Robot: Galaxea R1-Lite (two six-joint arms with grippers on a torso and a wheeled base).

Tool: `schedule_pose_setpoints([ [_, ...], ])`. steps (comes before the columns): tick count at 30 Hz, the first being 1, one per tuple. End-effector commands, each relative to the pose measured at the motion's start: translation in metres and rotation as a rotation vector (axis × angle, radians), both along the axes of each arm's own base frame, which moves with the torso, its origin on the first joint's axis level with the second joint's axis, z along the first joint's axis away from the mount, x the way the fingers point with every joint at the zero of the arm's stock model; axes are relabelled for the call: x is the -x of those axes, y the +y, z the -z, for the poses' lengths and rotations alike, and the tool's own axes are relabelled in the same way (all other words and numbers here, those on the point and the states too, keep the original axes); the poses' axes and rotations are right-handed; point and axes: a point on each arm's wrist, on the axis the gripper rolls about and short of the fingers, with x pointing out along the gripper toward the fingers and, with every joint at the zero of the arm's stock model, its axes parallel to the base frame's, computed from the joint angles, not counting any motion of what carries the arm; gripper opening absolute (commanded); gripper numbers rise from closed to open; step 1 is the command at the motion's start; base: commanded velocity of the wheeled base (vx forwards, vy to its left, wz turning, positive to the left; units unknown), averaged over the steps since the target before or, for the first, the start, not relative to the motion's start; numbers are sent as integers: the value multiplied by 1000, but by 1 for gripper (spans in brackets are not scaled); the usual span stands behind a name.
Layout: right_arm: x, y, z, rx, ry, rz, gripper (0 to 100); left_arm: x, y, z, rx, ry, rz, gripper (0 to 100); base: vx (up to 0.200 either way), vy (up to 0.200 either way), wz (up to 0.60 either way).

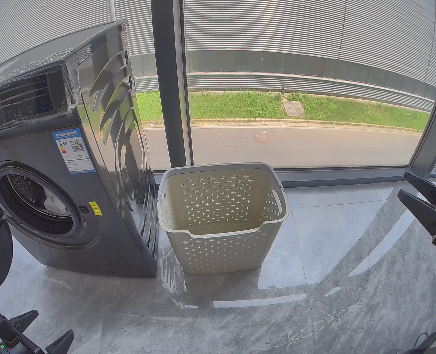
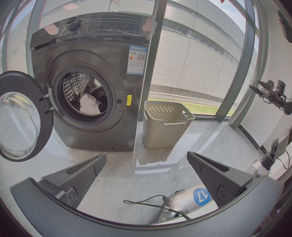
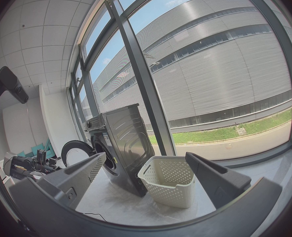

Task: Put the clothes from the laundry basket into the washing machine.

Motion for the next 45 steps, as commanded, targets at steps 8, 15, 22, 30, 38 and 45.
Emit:
schedule_pose_setpoints([
  [8, -3, 1, -1, 0, 4, -1, 100, 1, 0, -2, 3, -19, 0, 100, 200, 0, 0],
  [15, -4, 1, -1, 0, 8, -1, 100, 1, 0, -2, 4, -20, 4, 100, 200, 0, 0],
  [22, -4, 1, -1, 0, 7, -1, 100, 1, 0, -2, 5, -19, 2, 100, 0, 0, 0],
  [30, -5, 1, -2, 0, 4, -1, 100, 1, -1, -2, 15, -20, 27, 100, 0, 0, 0],
  [38, -9, 1, -5, -2, 3, -1, 100, 2, -1, -2, 27, -22, 70, 100, 0, 0, 0],
  [45, -13, 2, -9, -6, -2, -2, 100, 3, -1, -3, 93, -18, 76, 100, -171, 0, 0],
])
